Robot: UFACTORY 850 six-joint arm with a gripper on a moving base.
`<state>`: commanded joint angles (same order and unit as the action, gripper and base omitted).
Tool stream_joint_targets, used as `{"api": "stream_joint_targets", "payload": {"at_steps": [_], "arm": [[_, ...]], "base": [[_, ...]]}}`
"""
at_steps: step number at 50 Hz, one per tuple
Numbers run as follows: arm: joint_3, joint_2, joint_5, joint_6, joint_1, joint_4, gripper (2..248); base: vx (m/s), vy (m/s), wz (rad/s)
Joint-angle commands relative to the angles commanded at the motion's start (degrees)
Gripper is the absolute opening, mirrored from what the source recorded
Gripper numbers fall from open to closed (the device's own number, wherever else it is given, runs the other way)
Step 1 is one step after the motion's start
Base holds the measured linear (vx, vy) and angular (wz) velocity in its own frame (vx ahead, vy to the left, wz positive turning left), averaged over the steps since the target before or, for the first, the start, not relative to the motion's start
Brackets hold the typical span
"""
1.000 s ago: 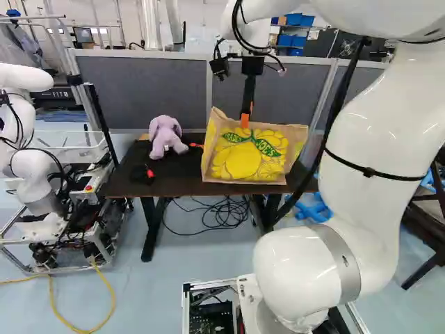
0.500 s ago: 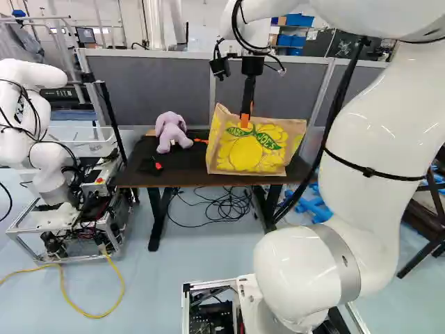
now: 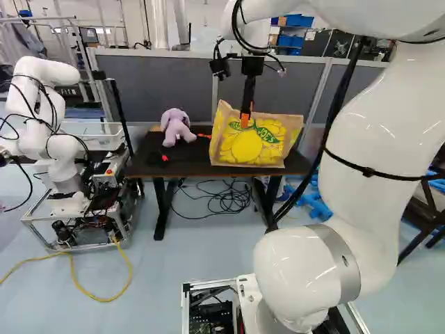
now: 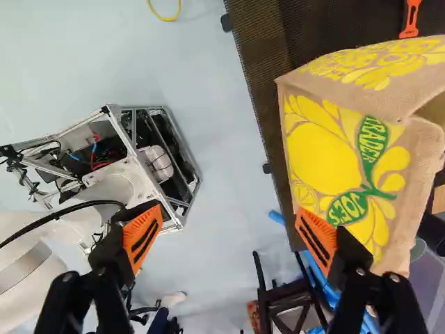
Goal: Pick up the bag on the ground and place it on the table
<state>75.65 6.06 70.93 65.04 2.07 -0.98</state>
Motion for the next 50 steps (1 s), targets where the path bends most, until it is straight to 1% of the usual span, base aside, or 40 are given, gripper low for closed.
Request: {"api": "stream_joint_targets", "payload": {"at_steps": [32,50], "arm": [[0.0,0.0,0.0,0.0,0.0,0.0,247],[0.0,0.0,0.0,0.0,0.0,0.0,247]], "base": [[-0.159,0.036,0.005],[-0.152,0.006,0.02]]}}
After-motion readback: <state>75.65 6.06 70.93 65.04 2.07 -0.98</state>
